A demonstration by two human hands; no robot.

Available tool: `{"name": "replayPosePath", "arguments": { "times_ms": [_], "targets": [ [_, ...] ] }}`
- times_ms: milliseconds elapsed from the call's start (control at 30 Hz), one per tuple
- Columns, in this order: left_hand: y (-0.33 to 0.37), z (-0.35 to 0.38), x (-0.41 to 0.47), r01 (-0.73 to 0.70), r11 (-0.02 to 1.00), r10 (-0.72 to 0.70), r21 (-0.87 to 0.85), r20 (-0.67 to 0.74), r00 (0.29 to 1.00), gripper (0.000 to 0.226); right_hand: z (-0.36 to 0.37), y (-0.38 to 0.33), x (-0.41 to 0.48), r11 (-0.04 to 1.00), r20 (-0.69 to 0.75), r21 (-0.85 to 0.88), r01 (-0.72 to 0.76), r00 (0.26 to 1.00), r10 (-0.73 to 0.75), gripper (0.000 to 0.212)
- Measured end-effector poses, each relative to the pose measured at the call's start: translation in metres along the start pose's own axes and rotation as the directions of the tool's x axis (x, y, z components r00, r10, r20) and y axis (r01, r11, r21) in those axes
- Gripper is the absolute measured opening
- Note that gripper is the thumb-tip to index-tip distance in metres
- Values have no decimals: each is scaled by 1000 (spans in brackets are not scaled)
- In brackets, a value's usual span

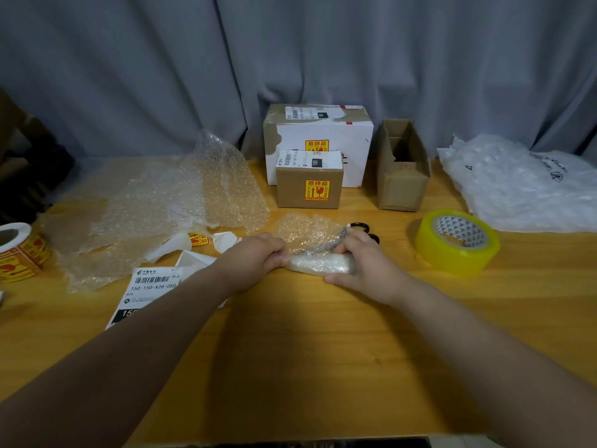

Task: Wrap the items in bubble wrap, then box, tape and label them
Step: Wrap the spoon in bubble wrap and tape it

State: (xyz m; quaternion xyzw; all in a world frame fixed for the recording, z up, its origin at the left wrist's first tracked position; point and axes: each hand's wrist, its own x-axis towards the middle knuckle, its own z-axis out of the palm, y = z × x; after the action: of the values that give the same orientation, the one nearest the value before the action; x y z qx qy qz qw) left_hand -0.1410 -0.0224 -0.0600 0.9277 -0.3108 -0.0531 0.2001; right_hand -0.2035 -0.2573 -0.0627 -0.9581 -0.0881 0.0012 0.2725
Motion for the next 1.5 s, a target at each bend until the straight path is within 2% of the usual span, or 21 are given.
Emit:
{"name": "replayPosePath", "arguments": {
  "times_ms": [100, 233, 300, 400, 467, 533, 600, 667, 733, 767, 867, 967, 1000, 1100, 1200, 1300, 1367, 1433, 1500],
  "targets": [
    [-1, 3, -1, 36, 994, -31, 101, -51, 998, 25, 3, -4, 0, 999, -41, -44, 26, 999, -27, 44],
    [0, 2, 2, 163, 983, -162, 82, -28, 986, 36, 3, -12, 0, 922, 0, -387, 27, 1000, -29, 47],
    [2, 2, 6, 213, 968, -217, 134, 20, 976, 41, 1, -15, 2, 938, -12, -348, 6, 1000, -10, 43],
    [6, -1, 9, 244, 942, -252, 228, 6, 968, 35, 1, -13, 8, 992, -22, -123, -1, 1000, -2, 27],
    [9, -2, 7, 223, 944, -194, 245, -137, 971, 24, 3, -11, 15, 996, -48, -91, -24, 999, 19, 30],
    [15, -3, 2, 116, 984, -73, 137, -288, 955, 15, 6, -8, 25, 986, -91, -139, -93, 993, 81, 39],
    [21, -3, -4, -38, 996, 56, 80, -242, 969, 25, 6, -6, 33, 972, -83, -182, -150, 987, 137, 41],
    [27, 6, -4, -128, 969, 151, 212, -96, 984, 43, 6, -2, 34, 983, -85, -101, -152, 986, 143, 32],
    [28, 15, 1, -124, 939, 150, 319, -57, 987, 51, 6, -1, 32, 991, -111, 40, -125, 986, 128, 21],
    [28, 17, 6, -98, 937, 129, 334, -73, 989, 52, 6, -1, 32, 994, -125, 31, -106, 986, 109, 21],
    [31, 19, 23, -64, 943, 108, 326, -119, 987, 48, 2, -1, 33, 970, -215, -238, -49, 976, -4, 29],
    [33, 20, 39, -44, 930, 104, 365, -146, 984, 38, -3, -3, 25, 903, -119, -429, 16, 990, -75, 61],
    [32, 20, 43, -34, 926, 95, 376, -146, 985, 36, -2, -2, 22, 887, -87, -462, 30, 993, -79, 63],
    [29, 17, 51, 5, 945, 42, 326, -137, 990, 34, -6, -5, 20, 900, -138, -435, 26, 986, -95, 43],
    [27, 7, 49, -61, 931, 146, 359, -215, 966, 34, -17, -14, 28, 891, -197, -453, 35, 971, -138, 32],
    [28, -13, 42, -123, 866, 313, 485, -333, 889, 50, -34, -20, 34, 966, -254, -244, 84, 956, -147, 27],
    [24, -28, 41, -164, 792, 419, 588, -329, 846, 57, -44, -25, 38, 993, -163, 29, 112, 981, -106, 25],
    [26, -45, 37, -219, 774, 425, 594, -232, 875, 64, -51, -28, 42, 950, -60, 306, 61, 997, -44, 29],
    [35, -58, 33, -229, 798, 356, 557, -130, 925, 71, -57, -31, 43, 855, 6, 518, -27, 1000, 29, 36]
  ]
}}
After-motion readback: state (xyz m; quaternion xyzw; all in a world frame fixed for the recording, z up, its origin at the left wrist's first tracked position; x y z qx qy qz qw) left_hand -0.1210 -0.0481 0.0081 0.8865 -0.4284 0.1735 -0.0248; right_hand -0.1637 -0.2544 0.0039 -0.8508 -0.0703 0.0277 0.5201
